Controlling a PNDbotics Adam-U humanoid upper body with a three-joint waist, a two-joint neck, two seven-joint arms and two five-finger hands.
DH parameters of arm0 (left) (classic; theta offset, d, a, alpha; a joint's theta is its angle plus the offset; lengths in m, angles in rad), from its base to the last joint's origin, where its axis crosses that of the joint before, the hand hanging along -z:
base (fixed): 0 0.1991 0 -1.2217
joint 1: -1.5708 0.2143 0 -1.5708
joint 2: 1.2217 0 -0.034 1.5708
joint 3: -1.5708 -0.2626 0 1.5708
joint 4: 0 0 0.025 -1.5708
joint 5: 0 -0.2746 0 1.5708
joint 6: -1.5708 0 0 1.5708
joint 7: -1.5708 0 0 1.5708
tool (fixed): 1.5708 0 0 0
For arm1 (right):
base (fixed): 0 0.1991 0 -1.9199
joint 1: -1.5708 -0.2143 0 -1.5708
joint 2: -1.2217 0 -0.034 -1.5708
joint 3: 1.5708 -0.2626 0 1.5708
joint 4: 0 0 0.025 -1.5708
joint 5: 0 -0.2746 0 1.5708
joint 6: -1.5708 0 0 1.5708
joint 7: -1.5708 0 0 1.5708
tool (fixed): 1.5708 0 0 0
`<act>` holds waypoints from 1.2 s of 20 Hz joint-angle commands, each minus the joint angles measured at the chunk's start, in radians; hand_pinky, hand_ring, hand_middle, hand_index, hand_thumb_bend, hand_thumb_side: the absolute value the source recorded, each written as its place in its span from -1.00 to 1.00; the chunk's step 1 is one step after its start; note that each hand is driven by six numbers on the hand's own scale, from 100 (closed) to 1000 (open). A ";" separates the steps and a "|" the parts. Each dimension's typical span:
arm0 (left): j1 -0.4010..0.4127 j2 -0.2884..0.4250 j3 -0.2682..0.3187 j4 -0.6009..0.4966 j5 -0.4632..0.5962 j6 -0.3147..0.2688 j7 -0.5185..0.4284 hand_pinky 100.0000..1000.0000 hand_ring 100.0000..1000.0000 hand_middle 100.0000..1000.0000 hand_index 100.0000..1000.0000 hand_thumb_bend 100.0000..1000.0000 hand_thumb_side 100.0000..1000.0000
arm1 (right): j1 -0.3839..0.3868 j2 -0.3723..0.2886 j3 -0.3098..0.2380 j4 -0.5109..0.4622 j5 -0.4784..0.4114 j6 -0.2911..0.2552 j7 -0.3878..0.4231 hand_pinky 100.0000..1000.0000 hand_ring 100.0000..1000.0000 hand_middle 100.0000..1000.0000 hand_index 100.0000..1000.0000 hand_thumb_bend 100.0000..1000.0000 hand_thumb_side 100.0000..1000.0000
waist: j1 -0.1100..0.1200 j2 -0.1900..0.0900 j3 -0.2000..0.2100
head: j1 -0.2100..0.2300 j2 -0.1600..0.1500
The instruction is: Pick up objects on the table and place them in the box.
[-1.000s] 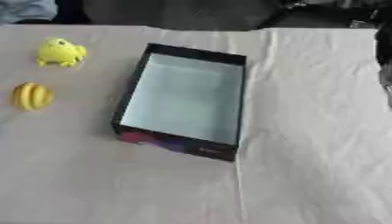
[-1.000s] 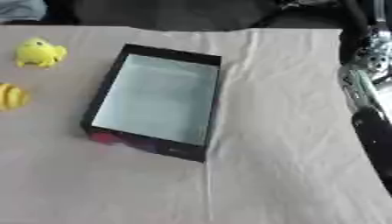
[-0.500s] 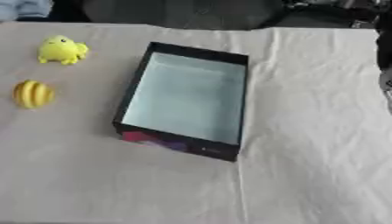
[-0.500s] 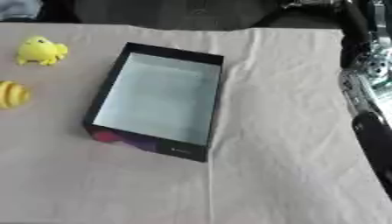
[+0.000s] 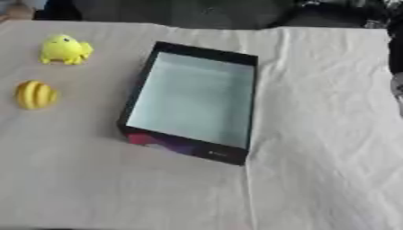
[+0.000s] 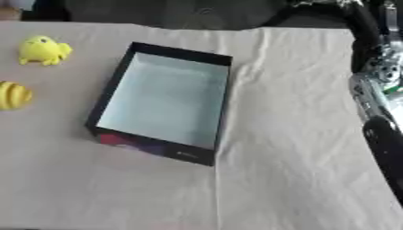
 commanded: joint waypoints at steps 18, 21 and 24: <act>-0.004 0.173 0.006 -0.055 -0.328 0.047 -0.205 0.50 0.61 0.70 0.93 0.47 0.21 | -0.016 -0.048 -0.015 -0.029 0.013 0.003 0.002 0.84 0.69 0.73 0.74 0.06 -0.15 | 0.007 0.010 -0.008 | 0.000 0.007; -0.008 0.255 0.020 -0.080 -0.588 0.072 -0.412 0.54 0.63 0.71 0.93 0.47 0.14 | -0.008 -0.057 -0.016 -0.030 0.015 0.008 0.001 0.84 0.69 0.72 0.73 0.05 -0.15 | 0.009 0.005 -0.003 | -0.010 0.007; 0.001 0.323 0.024 -0.084 -0.710 0.060 -0.533 0.54 0.58 0.64 0.82 0.60 -0.06 | 0.000 -0.063 -0.013 -0.029 0.017 0.013 0.004 0.84 0.68 0.72 0.74 0.05 -0.14 | 0.013 0.001 0.002 | -0.012 0.007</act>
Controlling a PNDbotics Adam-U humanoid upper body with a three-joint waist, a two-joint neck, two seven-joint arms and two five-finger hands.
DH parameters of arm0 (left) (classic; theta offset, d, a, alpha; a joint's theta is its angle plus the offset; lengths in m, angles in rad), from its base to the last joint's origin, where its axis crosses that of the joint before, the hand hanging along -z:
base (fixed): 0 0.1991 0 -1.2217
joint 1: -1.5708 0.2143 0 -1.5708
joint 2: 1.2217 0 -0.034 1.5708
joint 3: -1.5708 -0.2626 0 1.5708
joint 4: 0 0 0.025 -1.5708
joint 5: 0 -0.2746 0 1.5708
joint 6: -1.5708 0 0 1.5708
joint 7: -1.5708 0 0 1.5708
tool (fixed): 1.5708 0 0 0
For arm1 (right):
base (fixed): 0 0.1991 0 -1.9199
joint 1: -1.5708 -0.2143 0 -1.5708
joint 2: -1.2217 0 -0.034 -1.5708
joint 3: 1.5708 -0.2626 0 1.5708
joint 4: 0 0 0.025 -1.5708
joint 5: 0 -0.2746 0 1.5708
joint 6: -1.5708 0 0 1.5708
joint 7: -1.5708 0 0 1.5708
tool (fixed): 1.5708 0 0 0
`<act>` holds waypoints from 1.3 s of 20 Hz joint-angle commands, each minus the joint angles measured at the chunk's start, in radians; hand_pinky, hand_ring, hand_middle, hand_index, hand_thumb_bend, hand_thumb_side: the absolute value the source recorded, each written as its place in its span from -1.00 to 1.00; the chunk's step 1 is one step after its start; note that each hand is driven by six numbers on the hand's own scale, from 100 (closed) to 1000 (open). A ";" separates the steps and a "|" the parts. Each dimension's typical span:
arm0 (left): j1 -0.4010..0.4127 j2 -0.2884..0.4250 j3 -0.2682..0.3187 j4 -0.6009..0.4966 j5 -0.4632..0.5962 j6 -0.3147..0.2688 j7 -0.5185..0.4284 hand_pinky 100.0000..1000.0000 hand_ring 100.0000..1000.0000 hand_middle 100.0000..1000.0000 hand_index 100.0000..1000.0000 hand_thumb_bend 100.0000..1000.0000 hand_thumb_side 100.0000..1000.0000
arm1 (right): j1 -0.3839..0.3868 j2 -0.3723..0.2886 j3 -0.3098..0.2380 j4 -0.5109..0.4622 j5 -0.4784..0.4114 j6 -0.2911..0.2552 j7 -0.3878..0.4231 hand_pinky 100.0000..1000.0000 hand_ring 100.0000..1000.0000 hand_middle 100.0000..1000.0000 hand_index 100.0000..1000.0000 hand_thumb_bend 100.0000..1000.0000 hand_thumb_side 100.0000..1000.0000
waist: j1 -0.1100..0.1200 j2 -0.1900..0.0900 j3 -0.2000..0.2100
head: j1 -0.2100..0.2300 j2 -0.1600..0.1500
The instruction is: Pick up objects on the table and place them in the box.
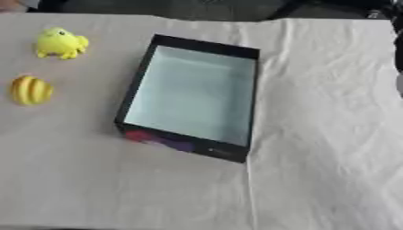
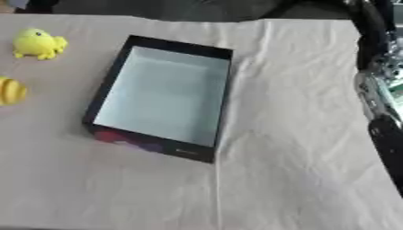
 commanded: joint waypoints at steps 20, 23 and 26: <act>0.040 0.111 -0.029 0.074 -0.132 -0.020 -0.491 0.55 0.57 0.60 0.75 0.36 -0.54 | -0.010 -0.029 0.006 -0.015 0.014 0.017 0.012 0.83 0.68 0.70 0.73 0.03 -0.13 | -0.001 -0.023 -0.007 | 0.023 0.007; 0.037 0.112 -0.047 0.076 -0.122 -0.024 -0.515 0.55 0.58 0.61 0.76 0.37 -0.51 | -0.012 -0.026 0.009 -0.015 0.013 0.018 0.015 0.83 0.68 0.70 0.73 0.04 -0.13 | -0.001 -0.024 -0.009 | 0.032 0.007; 0.028 0.104 -0.062 0.069 -0.116 -0.028 -0.530 0.55 0.58 0.62 0.77 0.38 -0.51 | -0.014 -0.023 0.011 -0.014 0.012 0.019 0.015 0.83 0.68 0.70 0.73 0.03 -0.13 | -0.001 -0.024 -0.007 | 0.060 0.007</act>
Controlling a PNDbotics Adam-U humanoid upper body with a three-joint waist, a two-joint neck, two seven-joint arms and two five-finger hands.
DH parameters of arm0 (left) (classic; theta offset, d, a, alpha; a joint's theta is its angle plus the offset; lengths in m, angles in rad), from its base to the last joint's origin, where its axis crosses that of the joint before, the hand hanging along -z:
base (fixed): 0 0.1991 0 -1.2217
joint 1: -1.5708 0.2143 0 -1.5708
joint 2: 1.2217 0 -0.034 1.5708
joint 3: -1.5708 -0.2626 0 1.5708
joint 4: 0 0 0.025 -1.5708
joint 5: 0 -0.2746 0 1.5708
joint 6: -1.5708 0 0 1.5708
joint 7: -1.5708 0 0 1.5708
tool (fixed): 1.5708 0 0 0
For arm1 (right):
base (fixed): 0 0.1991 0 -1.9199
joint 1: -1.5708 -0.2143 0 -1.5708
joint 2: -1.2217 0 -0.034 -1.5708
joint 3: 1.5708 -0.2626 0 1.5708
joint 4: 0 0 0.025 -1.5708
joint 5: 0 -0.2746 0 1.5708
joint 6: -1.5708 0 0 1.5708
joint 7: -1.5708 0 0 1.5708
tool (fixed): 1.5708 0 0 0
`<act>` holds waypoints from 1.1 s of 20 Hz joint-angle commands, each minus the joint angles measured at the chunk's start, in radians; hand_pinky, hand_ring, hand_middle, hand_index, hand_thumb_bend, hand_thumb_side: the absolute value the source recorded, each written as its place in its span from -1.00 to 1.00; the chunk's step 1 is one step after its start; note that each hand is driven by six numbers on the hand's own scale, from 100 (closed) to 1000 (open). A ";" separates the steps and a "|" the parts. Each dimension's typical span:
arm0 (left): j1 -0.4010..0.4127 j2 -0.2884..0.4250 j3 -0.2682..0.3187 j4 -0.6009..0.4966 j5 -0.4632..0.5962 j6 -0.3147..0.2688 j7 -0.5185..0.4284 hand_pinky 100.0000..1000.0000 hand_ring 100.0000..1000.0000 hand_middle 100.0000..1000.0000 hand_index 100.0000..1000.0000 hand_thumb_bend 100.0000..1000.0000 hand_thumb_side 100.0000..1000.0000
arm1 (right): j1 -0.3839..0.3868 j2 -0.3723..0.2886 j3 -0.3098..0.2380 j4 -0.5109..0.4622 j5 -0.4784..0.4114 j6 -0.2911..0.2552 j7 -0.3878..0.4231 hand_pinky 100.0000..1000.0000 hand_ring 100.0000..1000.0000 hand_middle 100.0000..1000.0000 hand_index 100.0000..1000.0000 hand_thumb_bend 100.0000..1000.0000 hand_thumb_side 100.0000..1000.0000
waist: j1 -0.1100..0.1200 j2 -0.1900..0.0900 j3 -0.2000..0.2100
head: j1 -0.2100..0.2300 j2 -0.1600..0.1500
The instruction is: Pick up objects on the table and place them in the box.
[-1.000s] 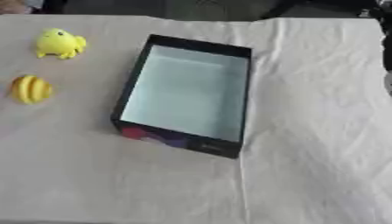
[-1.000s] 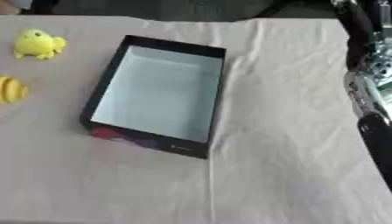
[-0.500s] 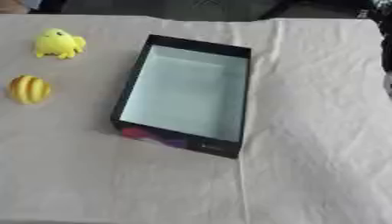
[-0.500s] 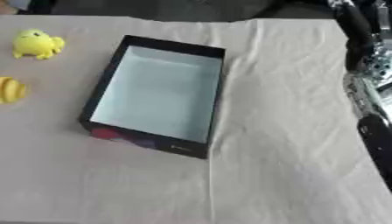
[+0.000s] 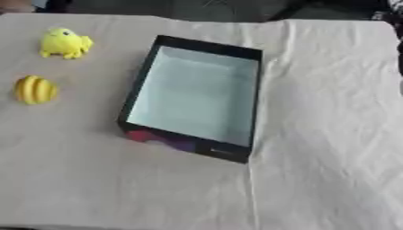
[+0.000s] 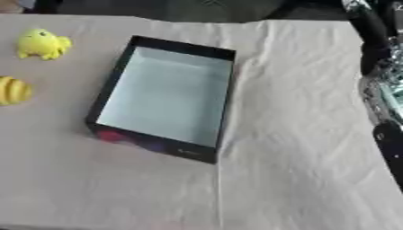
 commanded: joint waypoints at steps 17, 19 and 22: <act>-0.106 -0.012 -0.096 -0.045 0.047 -0.027 -0.103 0.54 0.58 0.61 0.74 0.35 -0.48 | -0.027 -0.010 0.010 -0.016 0.007 0.008 0.015 0.83 0.67 0.69 0.73 0.03 -0.12 | -0.002 -0.024 -0.008 | 0.041 0.007; -0.119 -0.019 -0.106 -0.059 0.050 -0.030 -0.110 0.53 0.57 0.60 0.74 0.34 -0.49 | -0.027 -0.009 0.011 -0.016 0.007 0.008 0.015 0.83 0.67 0.69 0.73 0.03 -0.12 | -0.002 -0.023 -0.009 | 0.039 0.007; -0.150 -0.035 -0.117 -0.057 0.044 -0.027 -0.111 0.52 0.56 0.58 0.73 0.26 -0.47 | -0.028 -0.006 0.015 -0.016 0.007 0.009 0.017 0.83 0.67 0.69 0.73 0.03 -0.12 | -0.001 -0.023 -0.010 | 0.038 0.007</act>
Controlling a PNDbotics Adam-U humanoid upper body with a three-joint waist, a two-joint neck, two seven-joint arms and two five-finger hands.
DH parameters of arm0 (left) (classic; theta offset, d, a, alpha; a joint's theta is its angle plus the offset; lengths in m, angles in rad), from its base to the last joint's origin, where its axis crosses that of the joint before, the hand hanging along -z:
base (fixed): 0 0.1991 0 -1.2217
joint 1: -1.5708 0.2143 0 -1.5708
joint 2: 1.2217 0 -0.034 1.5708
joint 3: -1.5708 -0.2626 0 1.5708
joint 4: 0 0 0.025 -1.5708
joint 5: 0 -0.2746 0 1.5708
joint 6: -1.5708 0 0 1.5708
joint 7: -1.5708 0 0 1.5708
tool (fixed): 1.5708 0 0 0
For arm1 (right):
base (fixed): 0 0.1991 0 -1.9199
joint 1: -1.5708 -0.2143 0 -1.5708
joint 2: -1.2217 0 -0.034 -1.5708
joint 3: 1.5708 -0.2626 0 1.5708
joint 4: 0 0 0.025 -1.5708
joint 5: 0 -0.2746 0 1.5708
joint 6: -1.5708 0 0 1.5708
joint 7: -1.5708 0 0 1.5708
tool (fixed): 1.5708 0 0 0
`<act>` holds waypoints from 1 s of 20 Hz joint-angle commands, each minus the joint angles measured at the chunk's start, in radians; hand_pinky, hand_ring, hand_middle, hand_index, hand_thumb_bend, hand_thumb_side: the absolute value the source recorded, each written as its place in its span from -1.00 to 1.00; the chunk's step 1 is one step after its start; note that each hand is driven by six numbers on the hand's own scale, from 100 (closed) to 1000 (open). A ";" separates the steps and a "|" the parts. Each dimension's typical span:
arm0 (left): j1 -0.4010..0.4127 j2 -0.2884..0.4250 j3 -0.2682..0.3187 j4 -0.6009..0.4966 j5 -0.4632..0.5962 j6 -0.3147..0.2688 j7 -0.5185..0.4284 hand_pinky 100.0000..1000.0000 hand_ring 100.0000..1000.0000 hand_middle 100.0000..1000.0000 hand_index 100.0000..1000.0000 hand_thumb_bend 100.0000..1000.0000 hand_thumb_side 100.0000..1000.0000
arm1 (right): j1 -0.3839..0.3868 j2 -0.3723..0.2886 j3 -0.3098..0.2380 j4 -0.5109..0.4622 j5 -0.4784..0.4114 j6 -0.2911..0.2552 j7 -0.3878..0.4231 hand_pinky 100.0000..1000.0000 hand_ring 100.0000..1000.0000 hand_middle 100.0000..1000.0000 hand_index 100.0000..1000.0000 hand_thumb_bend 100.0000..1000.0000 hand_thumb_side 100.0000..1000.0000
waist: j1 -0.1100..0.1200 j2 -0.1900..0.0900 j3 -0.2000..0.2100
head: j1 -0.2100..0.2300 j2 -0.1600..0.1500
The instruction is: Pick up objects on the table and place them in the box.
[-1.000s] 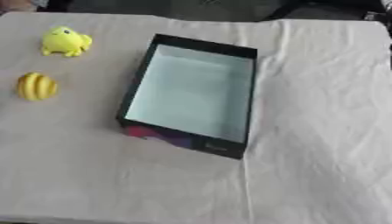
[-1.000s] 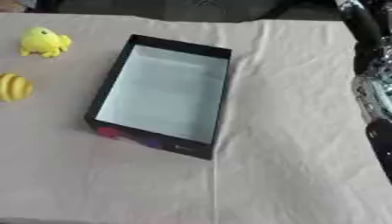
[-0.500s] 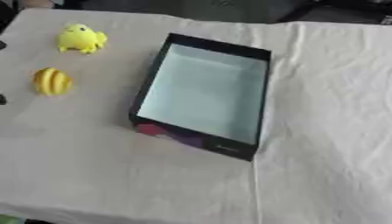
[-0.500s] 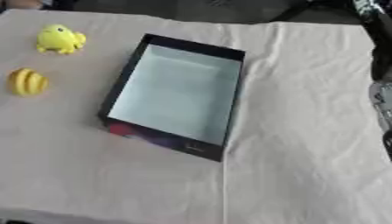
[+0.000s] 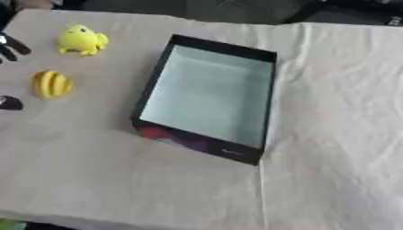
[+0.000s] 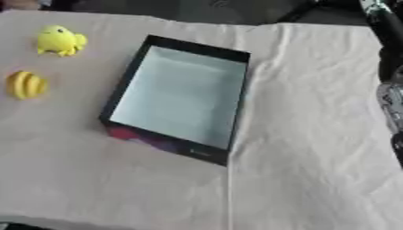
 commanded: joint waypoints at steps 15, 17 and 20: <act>-0.112 -0.015 -0.016 0.123 -0.074 0.022 -0.048 0.49 0.52 0.52 0.67 -0.09 -0.56 | -0.023 -0.014 0.006 -0.025 0.010 0.004 0.009 0.83 0.66 0.68 0.73 0.03 -0.12 | 0.006 -0.006 -0.016 | -0.015 0.007; -0.110 -0.015 -0.016 0.128 -0.071 0.022 -0.056 0.48 0.52 0.52 0.66 -0.09 -0.56 | -0.023 -0.014 0.006 -0.027 0.010 0.006 0.009 0.83 0.66 0.68 0.73 0.03 -0.12 | 0.005 -0.002 -0.018 | -0.016 0.007; -0.112 -0.019 -0.019 0.131 -0.071 0.023 -0.068 0.48 0.52 0.52 0.66 -0.10 -0.59 | -0.025 -0.013 0.006 -0.028 0.010 0.007 0.008 0.83 0.66 0.68 0.73 0.03 -0.11 | 0.003 0.003 -0.019 | -0.014 0.007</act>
